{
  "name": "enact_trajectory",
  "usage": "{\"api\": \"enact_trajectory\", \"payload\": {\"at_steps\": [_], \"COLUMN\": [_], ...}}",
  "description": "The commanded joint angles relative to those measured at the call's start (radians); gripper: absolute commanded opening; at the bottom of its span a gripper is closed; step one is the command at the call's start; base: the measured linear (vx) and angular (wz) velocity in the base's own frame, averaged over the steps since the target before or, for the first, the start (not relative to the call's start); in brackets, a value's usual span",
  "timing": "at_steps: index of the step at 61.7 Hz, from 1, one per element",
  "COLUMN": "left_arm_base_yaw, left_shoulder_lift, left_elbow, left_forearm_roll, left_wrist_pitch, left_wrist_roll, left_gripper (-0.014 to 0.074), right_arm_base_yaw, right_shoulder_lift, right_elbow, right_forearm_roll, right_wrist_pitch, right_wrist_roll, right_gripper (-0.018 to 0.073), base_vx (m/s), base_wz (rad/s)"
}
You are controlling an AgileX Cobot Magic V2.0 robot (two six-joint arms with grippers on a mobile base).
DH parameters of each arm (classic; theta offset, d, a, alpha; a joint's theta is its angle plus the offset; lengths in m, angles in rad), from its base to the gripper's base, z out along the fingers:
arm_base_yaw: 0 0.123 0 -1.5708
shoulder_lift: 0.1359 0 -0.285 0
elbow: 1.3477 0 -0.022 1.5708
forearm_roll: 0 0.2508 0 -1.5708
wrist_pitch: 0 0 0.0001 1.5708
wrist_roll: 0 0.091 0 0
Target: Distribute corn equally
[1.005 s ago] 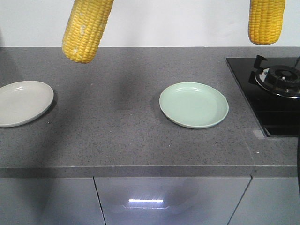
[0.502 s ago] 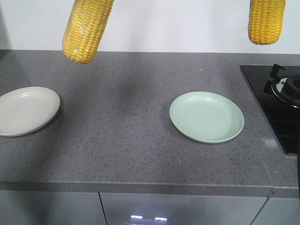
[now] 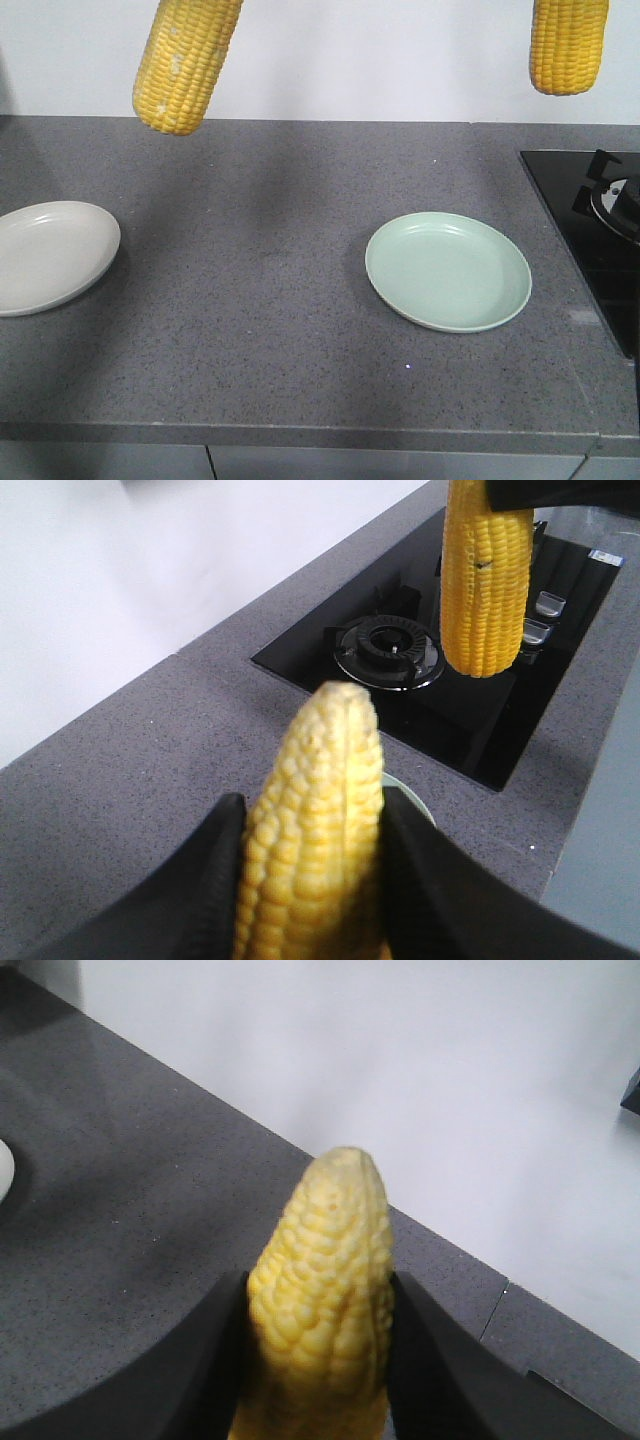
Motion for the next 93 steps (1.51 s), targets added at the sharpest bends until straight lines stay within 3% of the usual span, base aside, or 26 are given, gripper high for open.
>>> {"api": "enact_trajectory", "payload": {"at_steps": [1,93], "left_arm_base_yaw": [0.0,0.0], "left_shoulder_lift": [-0.04,-0.04], "left_elbow": [-0.025,-0.025], "left_forearm_roll": [-0.041,-0.041], "left_wrist_pitch": [-0.028,-0.028], "left_wrist_roll": [-0.007,-0.007], "left_gripper": [-0.0008,-0.0008], "right_arm_base_yaw": [-0.006,-0.006], "right_shoulder_lift": [-0.032,-0.032], "right_elbow": [-0.02,-0.02], "right_forearm_roll": [0.018,0.018], "right_wrist_pitch": [-0.012,-0.012], "right_wrist_roll": [-0.002,-0.002], "right_gripper": [-0.0001,-0.0001], "base_vx": [0.07,0.05], "base_wz": [-0.01,-0.01]}}
